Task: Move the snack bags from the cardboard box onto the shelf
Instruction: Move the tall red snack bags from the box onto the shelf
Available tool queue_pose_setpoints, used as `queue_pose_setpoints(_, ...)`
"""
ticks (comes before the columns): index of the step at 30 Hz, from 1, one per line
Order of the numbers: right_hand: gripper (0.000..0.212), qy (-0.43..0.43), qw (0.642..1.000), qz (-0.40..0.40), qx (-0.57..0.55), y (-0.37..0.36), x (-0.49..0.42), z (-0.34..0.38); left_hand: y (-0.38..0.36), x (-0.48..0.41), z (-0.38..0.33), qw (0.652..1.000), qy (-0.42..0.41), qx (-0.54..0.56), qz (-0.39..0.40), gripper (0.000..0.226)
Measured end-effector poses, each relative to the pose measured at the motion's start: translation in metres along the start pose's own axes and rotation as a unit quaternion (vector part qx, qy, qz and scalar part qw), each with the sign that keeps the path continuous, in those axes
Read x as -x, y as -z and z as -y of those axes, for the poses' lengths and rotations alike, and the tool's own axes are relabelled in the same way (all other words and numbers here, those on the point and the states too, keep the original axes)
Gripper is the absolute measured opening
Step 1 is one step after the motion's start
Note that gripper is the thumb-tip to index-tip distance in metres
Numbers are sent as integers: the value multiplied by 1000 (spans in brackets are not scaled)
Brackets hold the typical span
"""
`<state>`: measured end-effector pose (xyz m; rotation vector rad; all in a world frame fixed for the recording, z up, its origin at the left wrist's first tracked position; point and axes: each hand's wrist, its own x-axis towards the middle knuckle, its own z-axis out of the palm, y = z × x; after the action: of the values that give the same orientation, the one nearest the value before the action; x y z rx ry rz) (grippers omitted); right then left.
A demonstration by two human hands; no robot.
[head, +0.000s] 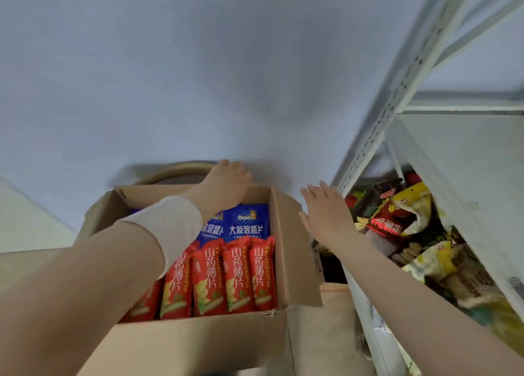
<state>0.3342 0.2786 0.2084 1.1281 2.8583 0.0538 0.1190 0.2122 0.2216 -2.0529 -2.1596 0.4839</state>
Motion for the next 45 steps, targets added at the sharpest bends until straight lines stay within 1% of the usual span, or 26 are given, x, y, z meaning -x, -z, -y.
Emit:
queue_pose_setpoints(3, 58, 7, 998, 49, -46, -40, -20, 64, -62, 42, 46, 996, 43, 41, 60, 41)
queue_pose_setpoints(7, 57, -5, 985, 145, -89, -105, -24, 137, -152, 90, 83, 980, 100, 113, 126, 49)
queue_pose_setpoints(10, 57, -17, 970, 221, -104, -145, -13, 178, -207, 125, 88, 949, 174, 201, 170, 54)
queue_pose_setpoints(12, 59, -50, 955, 260, -135, -166, -4, 198, -235, 144, 83, 924, 220, 251, 188, 52)
queue_pose_setpoints(15, 66, -123, 919, 313, -208, -191, 3, 219, -268, 157, 66, 898, 238, 310, 204, 45)
queue_pose_setpoints(17, 70, -163, 892, 341, -247, -209, 5, 228, -287, 156, 47, 857, 258, 383, 230, 47)
queue_pose_setpoints(20, 72, -202, 866, 362, -281, -233, 2, 237, -309, 149, 21, 755, 340, 497, 261, 59)
queue_pose_setpoints(21, 73, -215, 861, 358, -291, -240, -1, 239, -314, 146, 14, 731, 367, 515, 256, 64)
queue_pose_setpoints(24, 79, -247, 844, 352, -322, -253, -7, 245, -324, 138, 1, 693, 423, 536, 231, 72)
queue_pose_setpoints(27, 89, -269, 833, 356, -327, -254, -11, 243, -329, 134, 0, 655, 439, 567, 240, 86)
queue_pose_setpoints(28, 91, -271, 831, 357, -329, -254, -12, 241, -331, 134, 2, 632, 443, 585, 247, 89)
queue_pose_setpoints(31, 90, -264, 826, 346, -358, -251, -11, 235, -334, 135, 9, 540, 465, 662, 233, 87)
queue_pose_setpoints(32, 86, -263, 822, 342, -372, -250, -11, 234, -334, 134, 12, 517, 473, 676, 227, 86)
queue_pose_setpoints(33, 84, -263, 816, 341, -385, -249, -10, 233, -334, 135, 15, 506, 477, 682, 225, 86)
queue_pose_setpoints(35, 84, -266, 803, 344, -407, -248, -9, 231, -334, 136, 19, 507, 471, 684, 232, 88)
queue_pose_setpoints(37, 83, -277, 782, 346, -439, -246, -6, 229, -331, 139, 22, 503, 448, 700, 237, 83)
queue_pose_setpoints(38, 81, -285, 764, 347, -463, -244, -4, 228, -328, 140, 24, 506, 436, 706, 236, 73)
queue_pose_setpoints(40, 80, -283, 728, 360, -511, -241, -5, 223, -328, 142, 29, 514, 433, 711, 206, 38)
queue_pose_setpoints(41, 83, -278, 717, 361, -527, -238, -4, 220, -326, 145, 32, 513, 435, 717, 184, 21)
queue_pose_setpoints(42, 87, -275, 713, 355, -539, -234, -3, 217, -323, 146, 34, 510, 433, 725, 167, 14)
queue_pose_setpoints(43, 93, -275, 711, 347, -547, -230, 0, 214, -320, 148, 35, 510, 426, 730, 162, 17)
queue_pose_setpoints(45, 100, -289, 706, 327, -558, -222, 7, 209, -313, 147, 33, 524, 403, 728, 181, 40)
